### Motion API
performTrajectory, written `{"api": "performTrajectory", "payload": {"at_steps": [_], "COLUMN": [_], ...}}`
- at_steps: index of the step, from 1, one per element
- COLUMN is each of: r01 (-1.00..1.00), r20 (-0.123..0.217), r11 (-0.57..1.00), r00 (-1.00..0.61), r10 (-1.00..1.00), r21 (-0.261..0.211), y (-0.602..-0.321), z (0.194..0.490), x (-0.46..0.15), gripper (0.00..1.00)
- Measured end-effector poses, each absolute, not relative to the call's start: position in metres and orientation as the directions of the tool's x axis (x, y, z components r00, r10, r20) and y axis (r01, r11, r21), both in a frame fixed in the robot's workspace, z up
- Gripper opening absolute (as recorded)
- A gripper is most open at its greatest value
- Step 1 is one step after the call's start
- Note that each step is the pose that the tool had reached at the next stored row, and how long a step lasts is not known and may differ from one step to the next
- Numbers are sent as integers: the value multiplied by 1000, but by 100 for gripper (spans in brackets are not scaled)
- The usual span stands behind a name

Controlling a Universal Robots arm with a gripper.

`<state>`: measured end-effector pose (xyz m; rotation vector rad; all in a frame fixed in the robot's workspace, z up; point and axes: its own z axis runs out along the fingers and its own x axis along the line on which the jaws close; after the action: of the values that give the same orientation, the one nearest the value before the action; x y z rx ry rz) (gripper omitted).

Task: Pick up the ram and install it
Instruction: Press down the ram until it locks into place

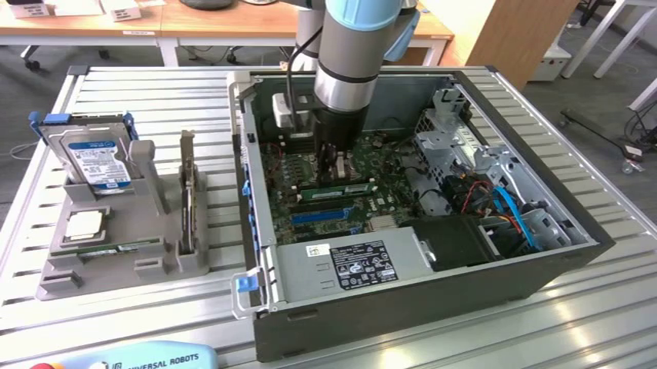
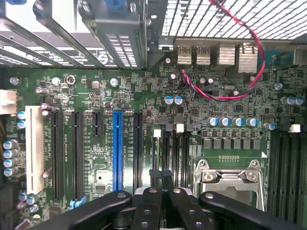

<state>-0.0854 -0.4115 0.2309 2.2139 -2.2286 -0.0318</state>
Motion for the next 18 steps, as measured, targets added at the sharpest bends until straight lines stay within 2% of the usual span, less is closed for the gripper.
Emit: {"api": "performTrajectory", "payload": {"at_steps": [18], "r01": [-1000], "r20": [-14], "r11": [7], "r00": [-7], "r10": [-1000], "r21": [15], "y": [-412], "z": [260], "x": [-85], "gripper": [10]}}
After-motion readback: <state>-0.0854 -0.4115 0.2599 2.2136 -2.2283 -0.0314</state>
